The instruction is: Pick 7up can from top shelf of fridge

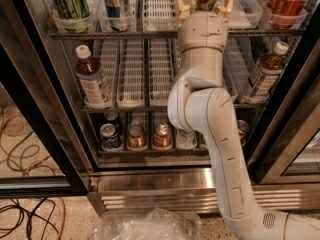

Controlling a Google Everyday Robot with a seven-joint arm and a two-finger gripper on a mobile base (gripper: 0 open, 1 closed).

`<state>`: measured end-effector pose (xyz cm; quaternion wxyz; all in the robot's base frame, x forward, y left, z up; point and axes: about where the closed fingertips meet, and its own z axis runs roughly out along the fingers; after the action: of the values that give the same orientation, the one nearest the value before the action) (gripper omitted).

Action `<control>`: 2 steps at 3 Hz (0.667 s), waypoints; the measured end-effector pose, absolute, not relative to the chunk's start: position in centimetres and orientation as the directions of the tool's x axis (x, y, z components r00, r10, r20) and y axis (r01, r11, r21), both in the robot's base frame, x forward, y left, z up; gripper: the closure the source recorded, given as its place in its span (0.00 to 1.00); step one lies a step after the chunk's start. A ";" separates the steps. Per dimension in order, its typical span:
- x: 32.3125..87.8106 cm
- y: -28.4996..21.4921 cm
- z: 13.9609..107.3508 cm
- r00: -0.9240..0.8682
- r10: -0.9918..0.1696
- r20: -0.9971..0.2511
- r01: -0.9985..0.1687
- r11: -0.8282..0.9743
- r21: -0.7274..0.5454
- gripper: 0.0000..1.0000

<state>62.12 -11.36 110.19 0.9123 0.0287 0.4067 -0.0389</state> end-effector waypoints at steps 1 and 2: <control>62.8 -11.7 110.0 0.657 -0.054 -0.752 0.106 0.994 0.022 0.33; 63.2 -11.9 109.3 0.642 -0.057 -0.764 0.113 0.993 0.021 0.34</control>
Offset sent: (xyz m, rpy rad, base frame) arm 0.0174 -0.0075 -0.0192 0.0029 0.0575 -0.0256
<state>63.25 -11.94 109.33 0.9055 0.0331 0.4204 -0.0468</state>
